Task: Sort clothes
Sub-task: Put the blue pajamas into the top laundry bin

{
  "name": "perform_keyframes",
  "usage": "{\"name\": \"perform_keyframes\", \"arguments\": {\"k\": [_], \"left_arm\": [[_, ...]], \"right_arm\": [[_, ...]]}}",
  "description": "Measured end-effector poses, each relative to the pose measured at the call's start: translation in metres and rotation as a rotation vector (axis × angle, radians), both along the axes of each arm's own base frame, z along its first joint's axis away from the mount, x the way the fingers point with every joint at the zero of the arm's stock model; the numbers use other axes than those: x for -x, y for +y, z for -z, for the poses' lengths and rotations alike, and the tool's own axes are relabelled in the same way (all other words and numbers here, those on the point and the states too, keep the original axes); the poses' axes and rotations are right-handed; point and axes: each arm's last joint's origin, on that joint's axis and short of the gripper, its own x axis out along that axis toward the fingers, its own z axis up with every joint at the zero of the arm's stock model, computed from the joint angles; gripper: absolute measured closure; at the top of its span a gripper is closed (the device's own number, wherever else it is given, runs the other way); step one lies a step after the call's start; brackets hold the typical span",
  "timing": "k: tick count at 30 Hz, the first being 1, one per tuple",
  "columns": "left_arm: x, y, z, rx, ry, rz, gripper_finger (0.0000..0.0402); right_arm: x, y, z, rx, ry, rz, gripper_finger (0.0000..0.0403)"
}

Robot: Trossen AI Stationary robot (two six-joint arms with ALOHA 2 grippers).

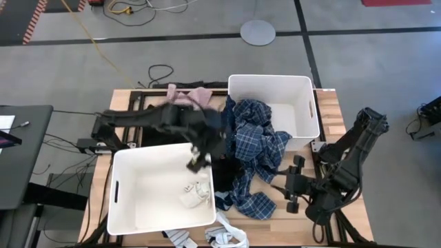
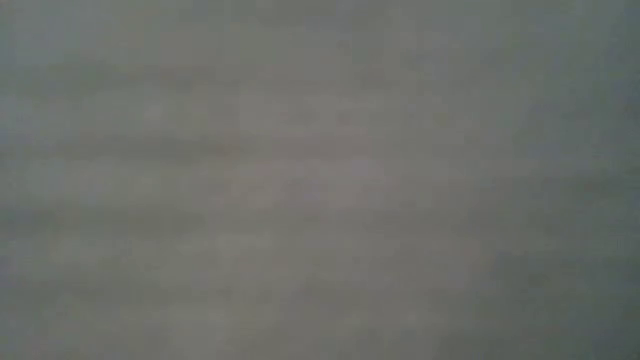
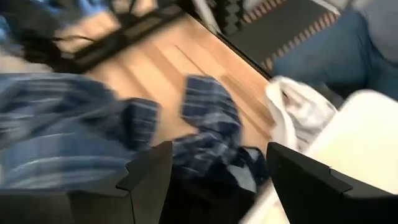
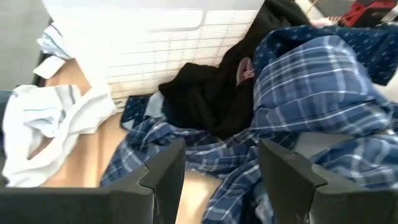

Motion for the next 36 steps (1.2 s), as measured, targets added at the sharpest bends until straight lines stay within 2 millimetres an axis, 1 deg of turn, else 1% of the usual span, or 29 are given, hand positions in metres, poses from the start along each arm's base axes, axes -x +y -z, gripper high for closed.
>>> {"name": "perform_keyframes", "arguments": {"k": [4,7,9,11,15,17,21,25,29,32,36], "left_arm": [[-0.015,-0.034,0.026,-0.083,0.056,0.069,0.0148],[-0.026,-0.051,0.046,-0.141,0.098,0.093,0.0148],[-0.032,-0.058,0.058,-0.163,0.127,0.101,0.0148],[-0.034,-0.061,0.065,-0.175,0.152,0.111,0.0148],[-0.033,-0.059,0.065,-0.168,0.178,0.094,0.0148],[-0.030,-0.056,0.061,-0.162,0.175,0.081,0.0148],[-0.017,-0.049,0.045,-0.162,0.149,0.059,0.0148],[-0.002,-0.041,0.021,-0.146,0.078,0.037,0.0148],[0.012,-0.030,-0.004,-0.120,-0.006,-0.002,0.0148],[0.025,-0.021,-0.023,-0.096,-0.077,-0.034,0.0148],[0.040,-0.013,-0.038,-0.071,-0.120,-0.069,0.0148]], "right_arm": [[0.005,0.004,0.000,-0.019,-0.006,-0.013,0.0186],[0.008,0.007,0.000,-0.035,-0.010,-0.018,0.0186],[0.009,0.008,0.000,-0.042,-0.012,-0.021,0.0186],[0.010,0.009,0.000,-0.052,-0.014,-0.019,0.0186],[0.010,0.015,0.002,-0.082,-0.001,-0.040,0.0186],[0.007,0.022,0.009,-0.081,0.027,-0.050,0.0186],[-0.008,0.039,0.034,-0.072,0.119,-0.064,0.0186],[-0.032,0.057,0.066,-0.094,0.204,-0.072,0.0186],[-0.060,0.072,0.094,-0.126,0.230,-0.131,0.0186],[-0.081,0.075,0.112,-0.153,0.247,-0.157,0.0186],[-0.103,0.068,0.134,-0.162,0.296,-0.134,0.0186]]}}
